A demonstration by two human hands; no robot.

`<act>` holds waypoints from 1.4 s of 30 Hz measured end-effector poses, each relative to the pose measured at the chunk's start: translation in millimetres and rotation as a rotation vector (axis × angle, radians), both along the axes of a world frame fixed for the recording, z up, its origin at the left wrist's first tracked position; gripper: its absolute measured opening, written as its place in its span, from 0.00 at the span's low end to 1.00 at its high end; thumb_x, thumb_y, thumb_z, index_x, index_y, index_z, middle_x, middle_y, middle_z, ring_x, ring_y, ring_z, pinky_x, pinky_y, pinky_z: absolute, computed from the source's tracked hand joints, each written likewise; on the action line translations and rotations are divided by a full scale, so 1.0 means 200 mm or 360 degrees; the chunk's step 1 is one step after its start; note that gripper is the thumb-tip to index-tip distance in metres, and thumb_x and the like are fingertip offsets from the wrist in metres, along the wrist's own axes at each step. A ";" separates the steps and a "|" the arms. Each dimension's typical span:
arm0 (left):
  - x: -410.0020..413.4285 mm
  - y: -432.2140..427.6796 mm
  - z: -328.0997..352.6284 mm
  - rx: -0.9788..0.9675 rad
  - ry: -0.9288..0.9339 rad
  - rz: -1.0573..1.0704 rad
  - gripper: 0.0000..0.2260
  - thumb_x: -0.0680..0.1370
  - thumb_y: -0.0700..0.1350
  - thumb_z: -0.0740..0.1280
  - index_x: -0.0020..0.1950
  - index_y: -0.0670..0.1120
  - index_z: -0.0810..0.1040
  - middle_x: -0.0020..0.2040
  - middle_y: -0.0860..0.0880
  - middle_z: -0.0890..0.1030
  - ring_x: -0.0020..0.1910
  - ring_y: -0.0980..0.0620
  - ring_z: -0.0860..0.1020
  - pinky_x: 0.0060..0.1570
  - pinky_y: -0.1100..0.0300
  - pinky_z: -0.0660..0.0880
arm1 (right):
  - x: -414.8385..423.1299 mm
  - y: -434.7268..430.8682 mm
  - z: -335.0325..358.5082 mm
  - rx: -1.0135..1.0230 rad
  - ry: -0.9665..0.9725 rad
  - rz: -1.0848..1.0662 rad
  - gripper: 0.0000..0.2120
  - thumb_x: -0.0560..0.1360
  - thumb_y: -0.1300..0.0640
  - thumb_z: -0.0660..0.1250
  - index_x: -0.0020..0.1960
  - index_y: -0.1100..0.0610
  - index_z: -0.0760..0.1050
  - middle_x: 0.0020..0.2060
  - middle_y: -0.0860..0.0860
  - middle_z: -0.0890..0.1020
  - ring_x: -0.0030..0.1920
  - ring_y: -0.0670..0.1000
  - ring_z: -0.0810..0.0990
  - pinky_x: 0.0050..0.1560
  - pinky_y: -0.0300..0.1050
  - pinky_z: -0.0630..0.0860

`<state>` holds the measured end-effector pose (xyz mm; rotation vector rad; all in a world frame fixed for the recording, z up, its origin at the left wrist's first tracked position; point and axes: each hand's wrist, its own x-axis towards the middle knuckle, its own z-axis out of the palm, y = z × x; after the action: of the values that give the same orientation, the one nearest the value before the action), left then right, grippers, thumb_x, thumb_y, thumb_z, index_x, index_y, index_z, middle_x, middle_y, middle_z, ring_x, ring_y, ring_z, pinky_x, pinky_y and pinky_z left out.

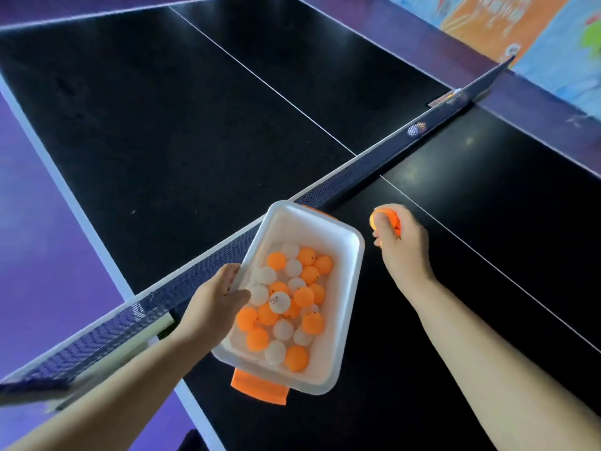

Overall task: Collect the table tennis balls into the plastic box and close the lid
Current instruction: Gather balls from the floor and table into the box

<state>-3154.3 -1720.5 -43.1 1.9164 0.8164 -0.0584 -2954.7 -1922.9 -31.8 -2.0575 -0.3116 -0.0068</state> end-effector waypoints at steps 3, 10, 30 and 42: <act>-0.12 -0.12 0.08 0.0012 -0.0044 0.0031 0.09 0.73 0.38 0.66 0.48 0.52 0.75 0.38 0.49 0.80 0.35 0.50 0.77 0.34 0.56 0.70 | -0.27 -0.01 0.13 0.0107 -0.0074 0.0308 0.11 0.72 0.45 0.61 0.49 0.49 0.76 0.37 0.43 0.80 0.37 0.44 0.78 0.44 0.42 0.78; -0.50 -0.29 0.21 0.0055 -0.0125 0.0163 0.11 0.73 0.38 0.66 0.51 0.51 0.75 0.41 0.48 0.81 0.40 0.46 0.79 0.40 0.51 0.75 | -0.70 -0.01 0.22 0.0156 0.0030 0.0639 0.15 0.74 0.50 0.56 0.57 0.52 0.73 0.51 0.49 0.76 0.45 0.34 0.74 0.47 0.26 0.69; -1.88 -0.10 0.32 -0.0049 -0.0211 0.0662 0.11 0.73 0.38 0.67 0.51 0.52 0.73 0.47 0.46 0.81 0.45 0.42 0.80 0.49 0.44 0.77 | -1.84 0.31 0.34 -0.0064 -0.0004 0.0665 0.12 0.74 0.64 0.62 0.54 0.51 0.74 0.53 0.48 0.77 0.51 0.46 0.76 0.53 0.41 0.74; -3.17 0.21 0.19 -0.0159 -0.0277 0.1050 0.10 0.72 0.40 0.67 0.52 0.50 0.74 0.43 0.50 0.79 0.44 0.42 0.79 0.47 0.44 0.76 | -3.26 0.69 0.08 -0.0408 0.0262 0.0713 0.21 0.73 0.62 0.63 0.65 0.54 0.67 0.61 0.49 0.72 0.56 0.51 0.74 0.57 0.51 0.74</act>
<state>-3787.3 -1678.5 -5.8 1.4558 1.2563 0.4533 -3605.8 -1785.6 -15.7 -2.1788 -0.6922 0.4954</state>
